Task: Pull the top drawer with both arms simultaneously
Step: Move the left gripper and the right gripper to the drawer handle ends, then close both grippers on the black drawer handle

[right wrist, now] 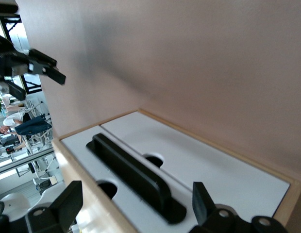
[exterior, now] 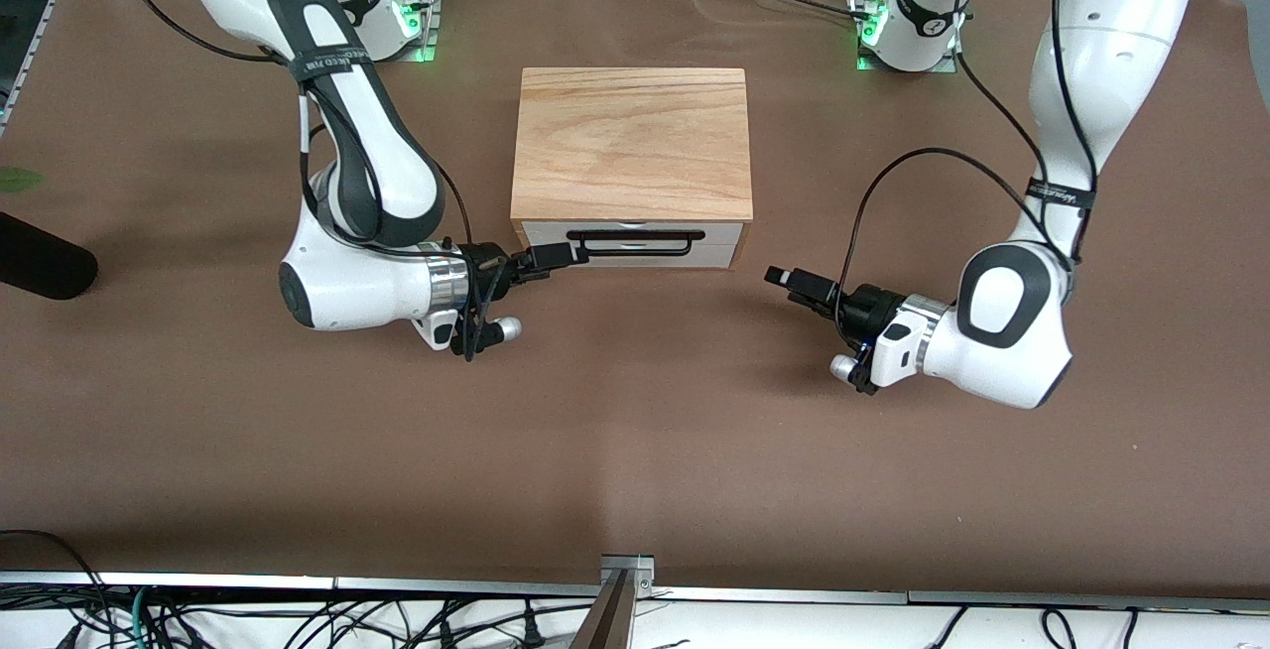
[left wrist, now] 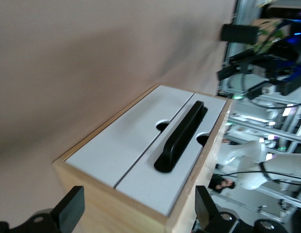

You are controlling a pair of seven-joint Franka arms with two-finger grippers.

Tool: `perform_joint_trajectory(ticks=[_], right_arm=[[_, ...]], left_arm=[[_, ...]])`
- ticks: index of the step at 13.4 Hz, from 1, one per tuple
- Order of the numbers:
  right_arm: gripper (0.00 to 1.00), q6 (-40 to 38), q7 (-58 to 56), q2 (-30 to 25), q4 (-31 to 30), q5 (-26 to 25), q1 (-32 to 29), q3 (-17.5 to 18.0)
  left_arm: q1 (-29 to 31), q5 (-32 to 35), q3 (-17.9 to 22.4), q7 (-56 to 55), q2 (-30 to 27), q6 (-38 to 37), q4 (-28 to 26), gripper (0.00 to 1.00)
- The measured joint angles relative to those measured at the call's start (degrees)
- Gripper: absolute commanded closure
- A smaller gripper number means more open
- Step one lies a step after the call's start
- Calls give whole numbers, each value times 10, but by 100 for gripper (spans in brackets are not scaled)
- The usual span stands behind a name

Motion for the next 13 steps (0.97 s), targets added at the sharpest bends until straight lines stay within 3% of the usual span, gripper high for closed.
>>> perform_joint_trajectory(ticks=[4, 8, 11, 13], right_arm=[[0, 68, -31, 35, -9, 33, 1, 27], [4, 91, -87, 31, -60, 104, 5, 45], [7, 89, -104, 17, -95, 113, -9, 45], [16, 80, -105, 7, -103, 114, -17, 45]], left_arm=[[-2, -100, -2, 91, 0, 45, -78, 0], [-25, -215, -4, 169, 0, 65, -139, 0], [-41, -237, -5, 190, 0, 71, -154, 0], [-45, -243, -7, 192, -1, 71, -154, 8]])
